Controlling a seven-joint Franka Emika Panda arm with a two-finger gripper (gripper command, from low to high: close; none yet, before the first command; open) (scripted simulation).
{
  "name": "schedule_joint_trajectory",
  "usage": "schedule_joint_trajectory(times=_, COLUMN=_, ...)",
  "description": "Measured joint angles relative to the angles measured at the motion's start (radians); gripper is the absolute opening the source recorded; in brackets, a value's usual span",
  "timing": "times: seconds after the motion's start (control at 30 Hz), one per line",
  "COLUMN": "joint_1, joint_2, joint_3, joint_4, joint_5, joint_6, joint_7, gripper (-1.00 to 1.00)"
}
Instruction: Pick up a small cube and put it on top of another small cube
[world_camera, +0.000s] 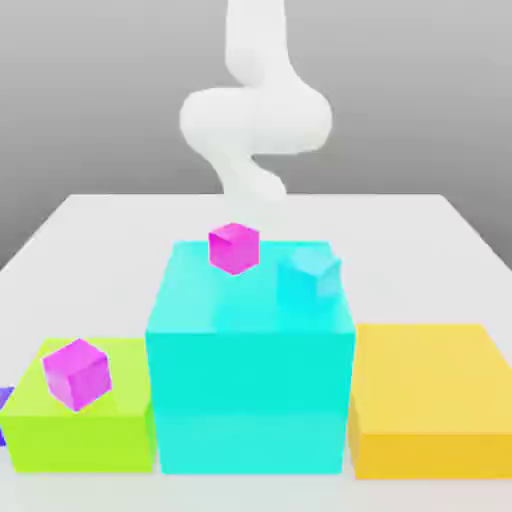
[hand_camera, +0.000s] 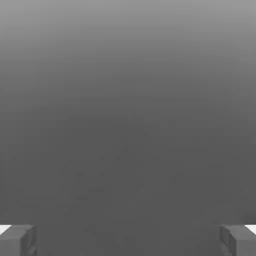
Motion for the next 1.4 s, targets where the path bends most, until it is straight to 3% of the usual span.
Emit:
schedule_joint_trajectory(times=0.57, joint_1=-0.306, joint_2=0.622, joint_3=-0.13, joint_4=-0.062, joint_5=-0.017, joint_6=0.222, joint_7=0.44, gripper=0.0)
schedule_joint_trajectory(times=0.87, joint_1=-0.448, joint_2=0.954, joint_3=-0.192, joint_4=-0.094, joint_5=0.115, joint_6=0.336, joint_7=0.57, gripper=0.0)
schedule_joint_trajectory(times=1.03, joint_1=-0.503, joint_2=1.136, joint_3=-0.145, joint_4=-0.068, joint_5=0.194, joint_6=0.463, joint_7=0.537, gripper=0.0)
schedule_joint_trajectory(times=1.07, joint_1=-0.511, joint_2=1.159, joint_3=-0.136, joint_4=-0.064, joint_5=0.201, joint_6=0.481, joint_7=0.531, gripper=-1.0)
schedule_joint_trajectory(times=1.27, joint_1=-0.515, joint_2=1.17, joint_3=-0.131, joint_4=-0.061, joint_5=0.204, joint_6=0.492, joint_7=0.529, gripper=-1.0)
schedule_joint_trajectory(times=1.4, joint_1=-0.491, joint_2=1.07, joint_3=-0.164, joint_4=-0.082, joint_5=0.164, joint_6=0.412, joint_7=0.56, gripper=-1.0)
